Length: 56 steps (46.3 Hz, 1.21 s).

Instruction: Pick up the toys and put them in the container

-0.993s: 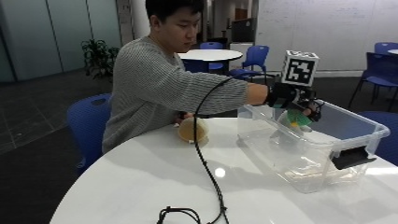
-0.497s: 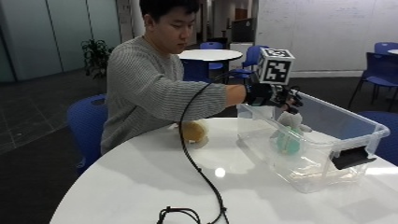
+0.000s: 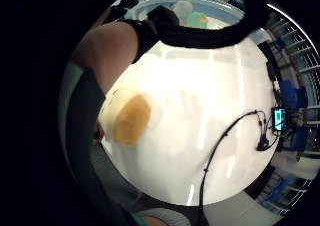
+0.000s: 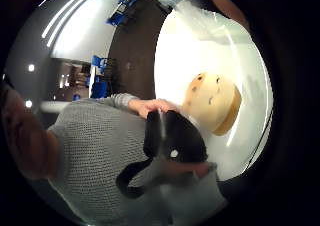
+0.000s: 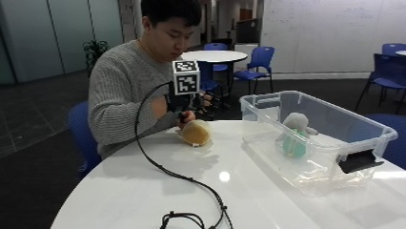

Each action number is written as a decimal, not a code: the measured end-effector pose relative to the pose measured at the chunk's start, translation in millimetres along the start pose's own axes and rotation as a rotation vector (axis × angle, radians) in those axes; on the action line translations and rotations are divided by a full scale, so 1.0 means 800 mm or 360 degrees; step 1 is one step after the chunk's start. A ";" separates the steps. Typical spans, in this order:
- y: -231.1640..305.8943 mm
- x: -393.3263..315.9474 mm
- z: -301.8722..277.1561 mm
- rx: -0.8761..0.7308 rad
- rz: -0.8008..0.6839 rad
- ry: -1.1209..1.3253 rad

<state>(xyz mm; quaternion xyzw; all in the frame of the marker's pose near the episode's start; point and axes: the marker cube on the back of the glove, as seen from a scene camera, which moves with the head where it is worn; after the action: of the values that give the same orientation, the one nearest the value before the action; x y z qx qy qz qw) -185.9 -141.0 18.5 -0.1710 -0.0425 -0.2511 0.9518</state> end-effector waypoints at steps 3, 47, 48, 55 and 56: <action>0.004 -0.001 0.010 -0.0010 0.0007 0.0005; -0.030 0.008 0.146 0.0003 0.0038 0.0162; -0.032 0.008 0.139 0.0012 0.0031 0.0146; -0.053 0.011 0.046 0.0228 -0.0044 0.0193; -0.058 0.012 0.028 0.0271 -0.0056 0.0195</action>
<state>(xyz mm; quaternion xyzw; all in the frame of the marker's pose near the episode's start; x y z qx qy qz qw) -200.1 -175.3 54.9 -0.0729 -0.0083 -0.2733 0.9591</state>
